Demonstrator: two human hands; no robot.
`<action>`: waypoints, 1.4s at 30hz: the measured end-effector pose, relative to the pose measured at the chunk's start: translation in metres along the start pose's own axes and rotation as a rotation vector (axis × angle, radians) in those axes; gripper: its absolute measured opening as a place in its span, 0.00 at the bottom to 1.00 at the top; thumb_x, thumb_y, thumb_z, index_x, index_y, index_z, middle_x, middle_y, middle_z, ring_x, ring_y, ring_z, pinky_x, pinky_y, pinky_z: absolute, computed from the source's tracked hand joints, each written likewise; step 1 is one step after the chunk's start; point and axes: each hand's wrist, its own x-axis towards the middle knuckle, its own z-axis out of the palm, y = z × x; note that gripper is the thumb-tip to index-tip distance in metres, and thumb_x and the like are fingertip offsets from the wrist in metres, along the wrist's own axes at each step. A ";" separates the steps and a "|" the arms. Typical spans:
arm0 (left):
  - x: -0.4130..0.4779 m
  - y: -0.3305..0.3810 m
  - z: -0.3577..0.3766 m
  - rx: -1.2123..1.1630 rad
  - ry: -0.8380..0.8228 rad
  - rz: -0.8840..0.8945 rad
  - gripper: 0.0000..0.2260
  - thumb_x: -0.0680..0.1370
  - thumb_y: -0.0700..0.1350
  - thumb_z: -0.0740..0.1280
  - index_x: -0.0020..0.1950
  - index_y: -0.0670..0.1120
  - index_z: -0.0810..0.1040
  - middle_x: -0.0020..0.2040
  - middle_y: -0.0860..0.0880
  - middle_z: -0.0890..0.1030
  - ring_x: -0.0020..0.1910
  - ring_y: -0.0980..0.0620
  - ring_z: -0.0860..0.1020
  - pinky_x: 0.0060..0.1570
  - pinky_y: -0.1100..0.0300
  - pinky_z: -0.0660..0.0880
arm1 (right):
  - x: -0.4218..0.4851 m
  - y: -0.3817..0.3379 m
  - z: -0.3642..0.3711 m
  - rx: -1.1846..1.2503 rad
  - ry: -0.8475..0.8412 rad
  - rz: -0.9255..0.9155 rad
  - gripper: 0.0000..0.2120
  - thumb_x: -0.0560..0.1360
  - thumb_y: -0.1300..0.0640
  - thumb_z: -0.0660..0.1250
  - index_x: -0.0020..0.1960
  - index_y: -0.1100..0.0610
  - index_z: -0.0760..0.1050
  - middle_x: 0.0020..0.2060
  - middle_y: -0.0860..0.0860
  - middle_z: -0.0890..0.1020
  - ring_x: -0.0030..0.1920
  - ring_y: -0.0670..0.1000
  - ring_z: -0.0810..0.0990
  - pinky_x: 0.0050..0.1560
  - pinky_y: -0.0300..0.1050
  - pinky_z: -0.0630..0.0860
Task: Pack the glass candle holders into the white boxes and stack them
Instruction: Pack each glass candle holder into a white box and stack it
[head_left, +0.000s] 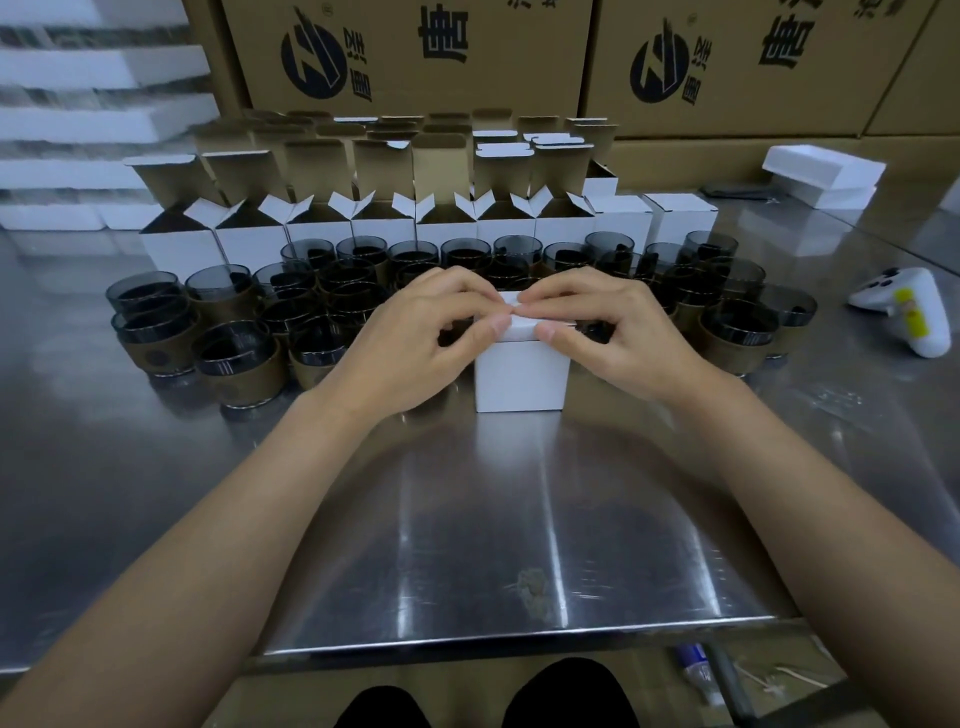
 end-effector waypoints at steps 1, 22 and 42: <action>0.000 0.000 0.000 -0.004 -0.003 -0.011 0.18 0.81 0.54 0.58 0.54 0.45 0.83 0.54 0.56 0.78 0.54 0.53 0.75 0.51 0.49 0.74 | 0.000 0.001 0.001 -0.027 -0.008 -0.015 0.10 0.79 0.56 0.66 0.59 0.54 0.82 0.55 0.49 0.82 0.58 0.49 0.77 0.59 0.51 0.75; -0.006 0.009 0.033 -0.086 0.197 -0.077 0.21 0.83 0.51 0.49 0.63 0.43 0.76 0.58 0.51 0.75 0.59 0.55 0.71 0.61 0.69 0.63 | 0.004 -0.013 -0.010 -0.299 -0.273 0.069 0.27 0.71 0.39 0.67 0.68 0.45 0.73 0.60 0.41 0.73 0.65 0.44 0.64 0.70 0.49 0.55; 0.050 0.022 0.085 0.187 0.066 0.138 0.15 0.76 0.41 0.60 0.59 0.41 0.79 0.56 0.46 0.78 0.59 0.47 0.75 0.54 0.54 0.70 | 0.143 0.155 -0.120 -0.716 0.071 0.325 0.38 0.66 0.61 0.77 0.71 0.50 0.64 0.69 0.53 0.65 0.69 0.55 0.64 0.65 0.61 0.70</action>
